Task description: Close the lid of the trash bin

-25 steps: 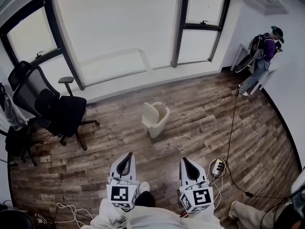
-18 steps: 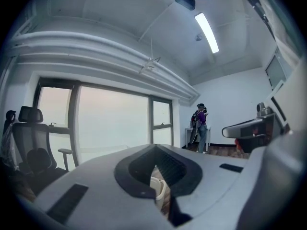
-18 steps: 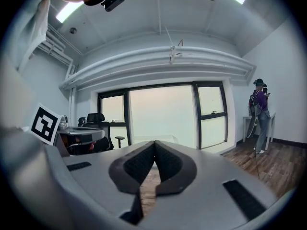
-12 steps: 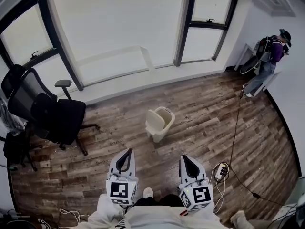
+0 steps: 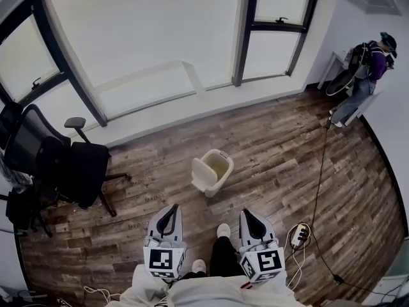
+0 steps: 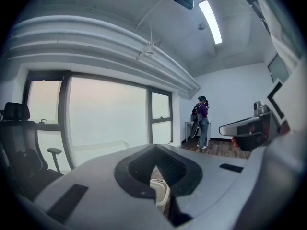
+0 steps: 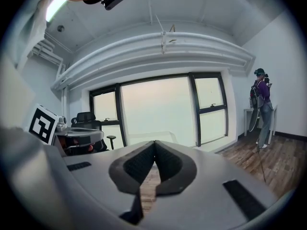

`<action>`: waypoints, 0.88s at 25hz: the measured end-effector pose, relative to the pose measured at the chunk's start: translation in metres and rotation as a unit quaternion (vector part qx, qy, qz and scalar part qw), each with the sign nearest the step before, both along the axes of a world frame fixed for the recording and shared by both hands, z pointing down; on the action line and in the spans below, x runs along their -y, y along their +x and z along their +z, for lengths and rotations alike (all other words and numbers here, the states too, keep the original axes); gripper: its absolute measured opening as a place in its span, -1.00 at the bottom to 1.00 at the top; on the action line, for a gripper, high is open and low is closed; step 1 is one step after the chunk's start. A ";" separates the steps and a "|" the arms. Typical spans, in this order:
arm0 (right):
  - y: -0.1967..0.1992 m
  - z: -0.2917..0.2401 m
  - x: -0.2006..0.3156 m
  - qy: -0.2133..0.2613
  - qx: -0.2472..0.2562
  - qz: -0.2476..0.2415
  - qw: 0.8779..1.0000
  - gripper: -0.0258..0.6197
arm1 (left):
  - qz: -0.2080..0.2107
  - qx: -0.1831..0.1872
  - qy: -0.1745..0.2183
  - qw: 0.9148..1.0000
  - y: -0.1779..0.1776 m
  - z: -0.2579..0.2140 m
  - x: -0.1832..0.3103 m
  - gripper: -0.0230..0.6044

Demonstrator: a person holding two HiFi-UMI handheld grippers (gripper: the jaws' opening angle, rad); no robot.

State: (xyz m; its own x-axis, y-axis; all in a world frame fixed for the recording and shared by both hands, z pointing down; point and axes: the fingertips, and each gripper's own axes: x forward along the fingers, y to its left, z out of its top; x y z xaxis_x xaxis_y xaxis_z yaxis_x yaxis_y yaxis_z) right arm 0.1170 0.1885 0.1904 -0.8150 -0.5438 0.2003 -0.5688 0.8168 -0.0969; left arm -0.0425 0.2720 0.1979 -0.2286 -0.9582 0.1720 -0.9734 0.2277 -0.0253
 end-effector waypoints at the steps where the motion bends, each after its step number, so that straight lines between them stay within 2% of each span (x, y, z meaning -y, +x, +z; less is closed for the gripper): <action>1: -0.005 0.003 0.016 -0.001 0.001 -0.003 1.000 -0.85 | -0.004 0.000 -0.002 1.000 -0.005 0.002 0.014 -0.91; 6: -0.032 -0.005 0.104 0.005 0.008 -0.020 1.000 -0.85 | -0.026 0.005 -0.004 1.000 -0.031 -0.004 0.091 -0.91; 10: -0.051 -0.011 0.153 0.006 0.013 -0.032 0.999 -0.85 | -0.036 0.004 -0.007 0.999 -0.043 -0.007 0.139 -0.91; 15: -0.066 -0.006 0.192 -0.005 0.014 -0.044 0.999 -0.85 | -0.042 0.009 -0.010 0.999 -0.053 -0.008 0.177 -0.91; 22: -0.065 -0.006 0.225 -0.007 0.021 -0.053 0.998 -0.85 | -0.060 0.017 -0.013 0.998 -0.057 -0.015 0.206 -0.91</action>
